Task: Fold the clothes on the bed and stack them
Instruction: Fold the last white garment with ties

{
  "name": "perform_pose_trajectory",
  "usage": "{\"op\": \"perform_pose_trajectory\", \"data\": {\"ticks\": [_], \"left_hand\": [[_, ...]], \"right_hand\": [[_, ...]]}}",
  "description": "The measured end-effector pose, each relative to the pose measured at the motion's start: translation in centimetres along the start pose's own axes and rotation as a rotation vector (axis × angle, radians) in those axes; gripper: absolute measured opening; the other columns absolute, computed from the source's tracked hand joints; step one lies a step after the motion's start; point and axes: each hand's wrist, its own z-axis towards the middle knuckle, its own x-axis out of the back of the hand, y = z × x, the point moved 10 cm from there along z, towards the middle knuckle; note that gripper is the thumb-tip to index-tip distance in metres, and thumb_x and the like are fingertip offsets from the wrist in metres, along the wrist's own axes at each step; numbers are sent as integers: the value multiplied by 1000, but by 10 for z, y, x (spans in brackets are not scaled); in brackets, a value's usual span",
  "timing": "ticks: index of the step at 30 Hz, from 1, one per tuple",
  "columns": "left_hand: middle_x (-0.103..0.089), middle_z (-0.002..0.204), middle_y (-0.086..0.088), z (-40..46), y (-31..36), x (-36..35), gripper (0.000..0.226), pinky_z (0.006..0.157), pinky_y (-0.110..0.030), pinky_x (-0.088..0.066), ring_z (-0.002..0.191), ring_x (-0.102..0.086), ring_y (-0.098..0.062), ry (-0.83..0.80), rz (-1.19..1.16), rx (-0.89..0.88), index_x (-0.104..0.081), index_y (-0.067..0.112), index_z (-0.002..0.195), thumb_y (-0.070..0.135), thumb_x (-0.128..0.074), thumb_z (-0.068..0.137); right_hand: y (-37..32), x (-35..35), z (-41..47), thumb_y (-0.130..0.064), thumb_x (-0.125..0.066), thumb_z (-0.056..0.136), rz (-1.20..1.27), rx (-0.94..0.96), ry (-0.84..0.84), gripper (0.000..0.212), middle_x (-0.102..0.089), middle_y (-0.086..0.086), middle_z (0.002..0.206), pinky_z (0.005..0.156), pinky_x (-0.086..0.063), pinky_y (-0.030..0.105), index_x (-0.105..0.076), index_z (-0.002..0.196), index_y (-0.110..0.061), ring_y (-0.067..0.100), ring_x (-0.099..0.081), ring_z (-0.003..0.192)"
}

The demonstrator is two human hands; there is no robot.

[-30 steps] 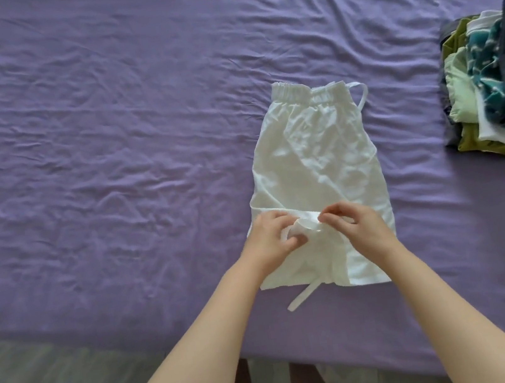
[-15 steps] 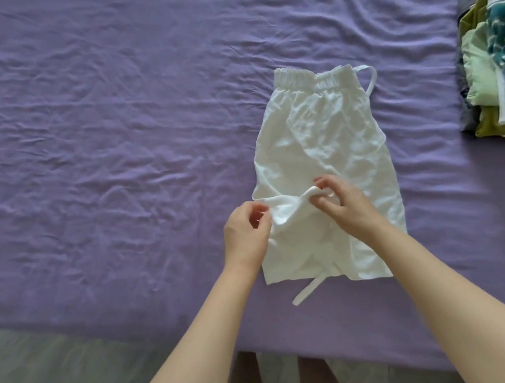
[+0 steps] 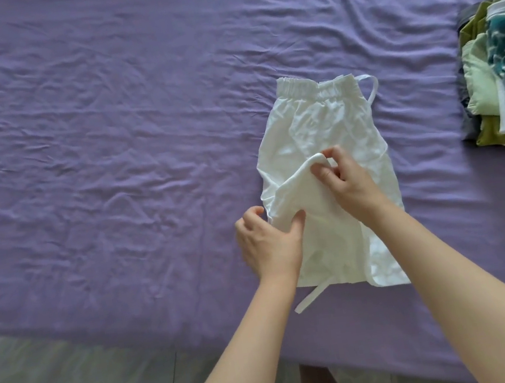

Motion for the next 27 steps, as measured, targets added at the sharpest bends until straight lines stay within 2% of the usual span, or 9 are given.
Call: {"op": "perform_pose_trajectory", "data": {"ticks": [3, 7, 11, 13, 16, 19, 21, 24, 27], "left_hand": [[-40, 125, -5, 18, 7, -8, 64, 84, -35, -41, 113, -48, -26, -85, 196, 13, -37, 18, 126, 43, -70, 78], [-39, 117, -4, 24, 15, 2, 55, 67, -33, -42, 85, -54, -28, -245, 165, -200, -35, 21, 130, 11, -58, 80], [-54, 96, 4, 22, 2, 37, 62, 64, -32, -42, 82, -54, -21, -254, 305, -377, -33, 27, 138, 13, -53, 81], [-60, 92, 7, 26, -18, 45, 61, 63, -28, -45, 76, -56, -15, -335, 238, -338, -34, 29, 139, 13, -53, 84], [-61, 96, 10, 32, -53, 43, 59, 62, -16, -45, 74, -57, -7, -495, 48, -182, -35, 33, 138, 9, -49, 86], [-63, 98, 7, 35, -80, 40, 61, 72, -19, -46, 85, -59, -9, -530, -65, -45, -33, 29, 140, 4, -46, 86], [-63, 92, 4, 32, -95, 32, 71, 74, -22, -47, 86, -60, -10, -560, -108, 61, -22, 28, 147, 12, -57, 87], [-58, 81, 3, 24, -98, 19, 100, 68, -21, -47, 81, -60, -10, -617, -17, 53, 2, 29, 152, 21, -69, 81], [-57, 88, 1, 27, -101, 19, 94, 68, -23, -47, 78, -58, -14, -640, 8, 14, 0, 34, 152, 8, -57, 81]], "right_hand": [[-8, 0, 0, -24, -53, 97, 4, 25, -15, 7, -55, -11, 77, 52, -37, 7, -49, 96, -30, -8, -48, 57], [-14, 2, 0, -22, -55, 96, -43, 63, -32, 8, -52, -11, 77, 55, -38, 8, -49, 97, -27, -8, -49, 59], [-9, -8, -5, -24, -57, 94, -8, 16, -52, 13, -53, -11, 78, 56, -38, 9, -50, 91, -34, 3, -49, 66], [-10, -22, -11, -23, -58, 94, 12, 3, -78, 18, -53, -8, 78, 56, -37, 11, -49, 86, -37, 6, -48, 66], [-7, -45, -23, -22, -58, 93, 19, -9, -106, 14, -54, -7, 78, 55, -37, 9, -51, 91, -34, -2, -47, 61], [5, -69, -39, -21, -58, 93, 31, -66, -141, 15, -53, -9, 75, 57, -38, 9, -53, 105, -29, -3, -47, 60], [12, -85, -52, -19, -60, 92, 25, -94, -179, 17, -51, -10, 70, 60, -37, 13, -57, 108, -22, 0, -45, 61], [16, -98, -68, -17, -66, 87, -7, -93, -172, 6, -52, -15, 69, 62, -38, 12, -60, 89, -16, 0, -47, 64], [17, -109, -82, -16, -69, 83, 13, -127, -153, 18, -57, -17, 74, 62, -42, 9, -58, 82, -30, -4, -54, 68]]}}
